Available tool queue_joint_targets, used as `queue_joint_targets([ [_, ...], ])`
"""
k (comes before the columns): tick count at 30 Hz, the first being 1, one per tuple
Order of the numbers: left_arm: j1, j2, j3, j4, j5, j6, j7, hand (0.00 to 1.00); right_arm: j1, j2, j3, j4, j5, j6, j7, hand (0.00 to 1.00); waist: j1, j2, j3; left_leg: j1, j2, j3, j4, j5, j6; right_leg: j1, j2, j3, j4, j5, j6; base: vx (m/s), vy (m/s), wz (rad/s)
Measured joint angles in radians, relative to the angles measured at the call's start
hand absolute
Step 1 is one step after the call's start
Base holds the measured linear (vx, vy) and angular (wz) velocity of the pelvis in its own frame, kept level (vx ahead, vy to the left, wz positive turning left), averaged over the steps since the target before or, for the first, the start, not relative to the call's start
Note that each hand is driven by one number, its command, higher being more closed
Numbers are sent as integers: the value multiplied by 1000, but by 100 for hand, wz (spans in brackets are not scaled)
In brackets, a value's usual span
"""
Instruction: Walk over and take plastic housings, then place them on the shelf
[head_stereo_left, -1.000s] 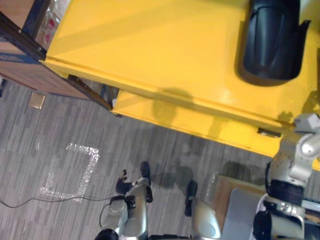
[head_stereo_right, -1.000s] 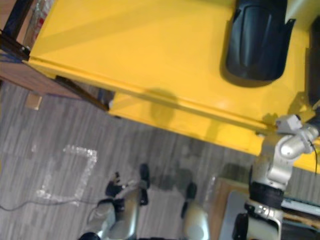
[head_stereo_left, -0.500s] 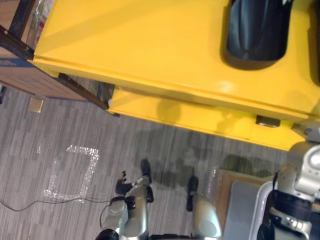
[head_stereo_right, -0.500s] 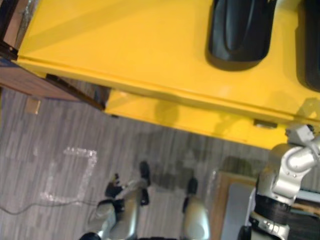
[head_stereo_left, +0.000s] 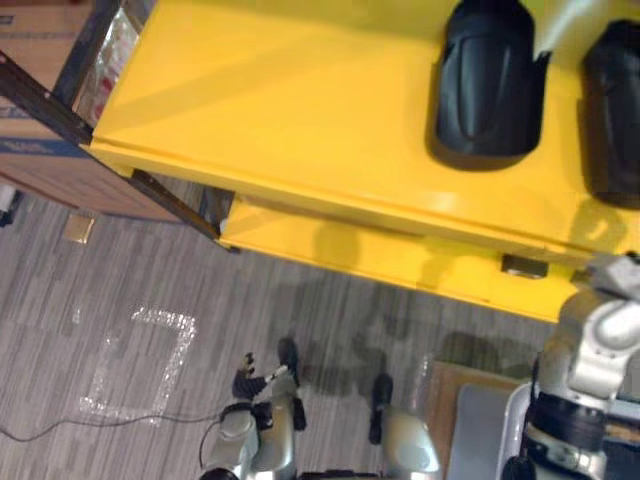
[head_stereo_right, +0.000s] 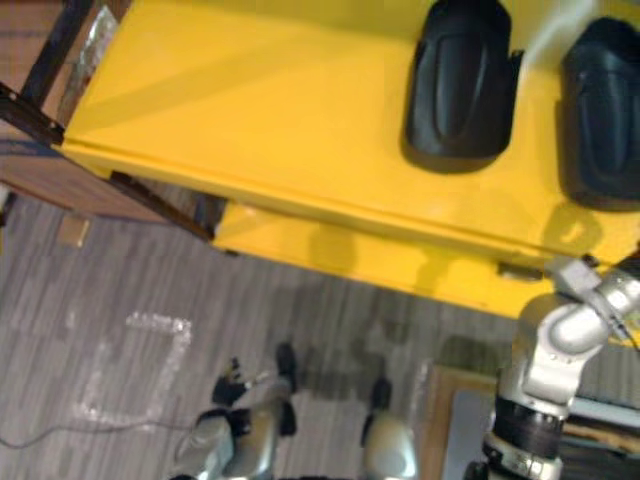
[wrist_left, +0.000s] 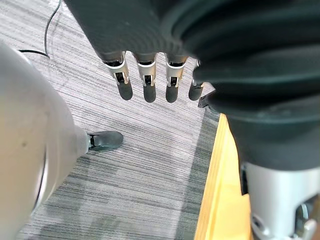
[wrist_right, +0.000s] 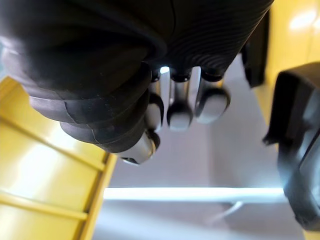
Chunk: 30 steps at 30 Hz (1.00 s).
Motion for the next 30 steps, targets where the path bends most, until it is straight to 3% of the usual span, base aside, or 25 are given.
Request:
queue_joint_targets([
  [3,51,7,38,24,9,2,1,0,127,85,4,6,2,-10,0,0,-17,-30,-95,41,0,4,-6,-4,-6,51,0,2,-26,7,0,56,-26,-5],
  [6,88,6,66,45,37,3,1,0,231,132,5,25,-5,-12,-5,0,-34,-27,-160,63,17,19,-8,-34,-23,68,14,6,-31,11,-3,-13,-13,-14],
  [12,123,-7,161,83,40,30,5,0,404,231,15,133,-18,-11,-44,0,-45,-23,-215,106,66,149,-8,-67,-44,105,37,9,-99,56,-12,-92,-7,-31],
  [13,128,-6,179,88,35,36,8,0,432,246,2,174,-20,-8,-58,0,-53,-35,-225,112,75,203,-7,-70,-51,99,29,1,-107,56,-13,-87,0,14],
  [15,138,-16,203,91,32,38,9,0,450,255,-24,251,-15,-3,-67,0,-61,-22,-239,121,89,272,-7,-49,-29,103,25,-5,-106,48,-13,-45,25,12],
  [16,150,-24,215,91,26,39,9,0,455,258,-26,320,30,10,-49,0,-60,-11,-247,129,84,279,-7,-24,-28,111,16,-7,-96,43,-5,-2,37,8],
  [19,158,-29,235,91,26,50,8,0,467,259,-3,462,95,49,30,0,-54,-23,-254,145,59,276,-7,-30,-20,133,-9,-27,-88,33,7,18,95,16],
  [20,159,-28,245,91,26,54,7,0,466,258,9,532,131,77,94,0,-40,-28,-258,146,50,274,-7,-32,-17,136,-17,-30,-88,31,9,22,62,13],
  [24,149,-34,270,90,26,56,2,0,446,256,57,669,130,135,218,0,-9,-38,-262,142,28,268,-8,-39,-7,141,-36,-45,-89,30,3,51,65,11],
  [30,141,-21,270,99,69,70,-11,0,358,258,62,842,125,188,296,0,-2,-44,-264,141,1,244,-8,-47,3,158,-51,-58,-100,27,-2,87,28,10],
])
